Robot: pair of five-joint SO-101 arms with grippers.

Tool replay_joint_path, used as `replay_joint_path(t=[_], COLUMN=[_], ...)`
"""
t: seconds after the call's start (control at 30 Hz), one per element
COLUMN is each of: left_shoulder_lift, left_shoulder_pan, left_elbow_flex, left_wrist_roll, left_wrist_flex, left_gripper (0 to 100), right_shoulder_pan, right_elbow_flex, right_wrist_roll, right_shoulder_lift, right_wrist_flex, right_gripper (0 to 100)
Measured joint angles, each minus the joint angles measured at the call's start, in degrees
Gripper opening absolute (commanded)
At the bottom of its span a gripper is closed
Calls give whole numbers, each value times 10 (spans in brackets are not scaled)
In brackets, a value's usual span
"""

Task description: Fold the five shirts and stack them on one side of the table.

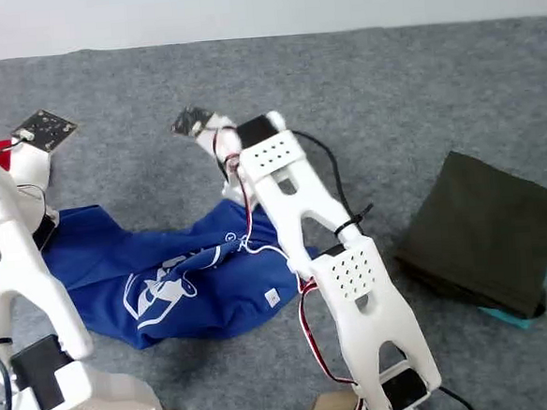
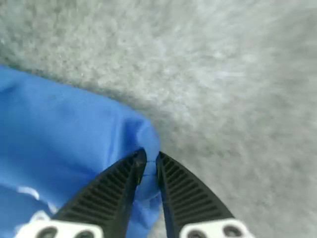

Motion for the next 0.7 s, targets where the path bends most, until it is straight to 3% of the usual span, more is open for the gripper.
replay_joint_path(t=[0.13, 0.37, 0.7], left_shoulder_lift=[0, -25, -45], left_shoulder_pan=[0, 3, 21], left_elbow_flex=[0, -77, -292], left_wrist_roll=[1, 85, 325], left_wrist_flex=[0, 1, -11], left_gripper=[6, 6, 6], right_shoulder_pan=[-2, 25, 109], right_elbow_flex=[-90, -240, -302], right_wrist_roll=[22, 28, 28], right_shoulder_lift=[0, 0, -149], right_wrist_flex=[53, 93, 74], right_gripper=[11, 11, 11])
